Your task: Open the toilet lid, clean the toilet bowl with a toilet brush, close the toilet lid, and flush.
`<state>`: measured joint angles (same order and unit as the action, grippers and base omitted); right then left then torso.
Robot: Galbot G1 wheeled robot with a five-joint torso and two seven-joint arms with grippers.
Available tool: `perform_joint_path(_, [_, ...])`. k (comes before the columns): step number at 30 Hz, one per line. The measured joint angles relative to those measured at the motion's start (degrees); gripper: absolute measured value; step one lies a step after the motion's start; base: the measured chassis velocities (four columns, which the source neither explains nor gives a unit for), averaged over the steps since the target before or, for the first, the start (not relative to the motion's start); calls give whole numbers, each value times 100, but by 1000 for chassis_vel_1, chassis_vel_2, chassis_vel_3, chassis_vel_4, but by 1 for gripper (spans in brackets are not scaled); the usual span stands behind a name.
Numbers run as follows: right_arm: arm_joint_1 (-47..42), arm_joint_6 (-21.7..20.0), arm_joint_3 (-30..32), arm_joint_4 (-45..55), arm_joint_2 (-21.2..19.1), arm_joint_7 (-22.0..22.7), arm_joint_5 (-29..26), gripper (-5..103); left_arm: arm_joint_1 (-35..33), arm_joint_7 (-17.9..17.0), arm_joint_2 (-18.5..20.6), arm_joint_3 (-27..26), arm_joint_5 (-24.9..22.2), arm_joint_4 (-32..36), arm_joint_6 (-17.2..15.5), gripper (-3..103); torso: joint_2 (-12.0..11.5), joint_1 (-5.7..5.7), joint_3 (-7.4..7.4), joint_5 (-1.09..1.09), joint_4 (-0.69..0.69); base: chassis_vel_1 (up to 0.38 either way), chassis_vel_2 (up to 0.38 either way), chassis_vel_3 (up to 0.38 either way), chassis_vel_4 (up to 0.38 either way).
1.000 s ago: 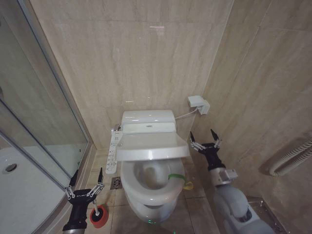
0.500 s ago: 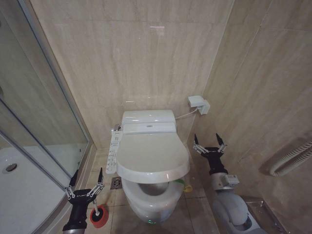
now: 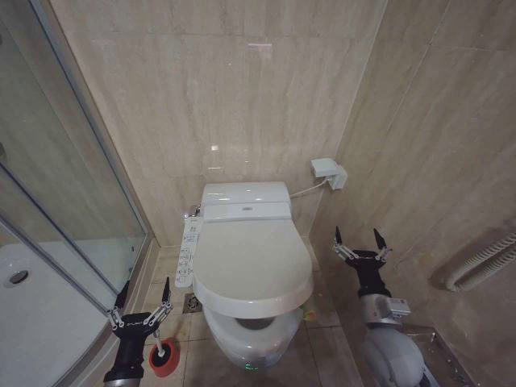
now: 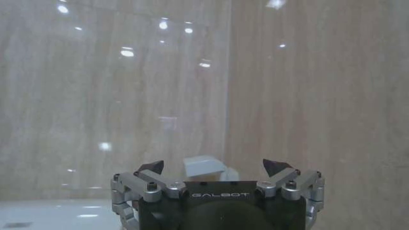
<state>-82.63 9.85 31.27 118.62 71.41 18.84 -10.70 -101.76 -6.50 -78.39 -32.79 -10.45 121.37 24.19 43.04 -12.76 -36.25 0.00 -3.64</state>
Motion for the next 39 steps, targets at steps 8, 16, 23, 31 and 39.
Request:
perform_joint_path(8, [-584, -353, 90, 642, 324, 205, 14, 100, -1, 0, 0, 0, 0, 0, 0, 97, 0, 0, 0, 0, 0, 0, 0, 0, 0])
perform_joint_path(16, [-1191, -426, 385, 1313, 417, -481, 33, 100, 0, 0, 0, 0, 0, 0, 0, 97, 0, 0, 0, 0, 0, 0, 0, 0, 0])
perform_joint_path(23, [-1453, -413, 529, 1556, 594, -917, 192, 100, 0, 0, 0, 0, 0, 0, 0, 97, 0, 0, 0, 0, 0, 0, 0, 0, 0])
perform_joint_path(31, [-1306, -448, 530, 1241, 672, -911, 319, 100, -1, 0, 0, 0, 0, 0, 0, 97, 0, 0, 0, 0, 0, 0, 0, 0, 0])
perform_joint_path(39, [-1100, -295, 616, 567, 761, -876, 570, 100, -1, 0, 0, 0, 0, 0, 0, 97, 0, 0, 0, 0, -1, 0, 0, 0, 0])
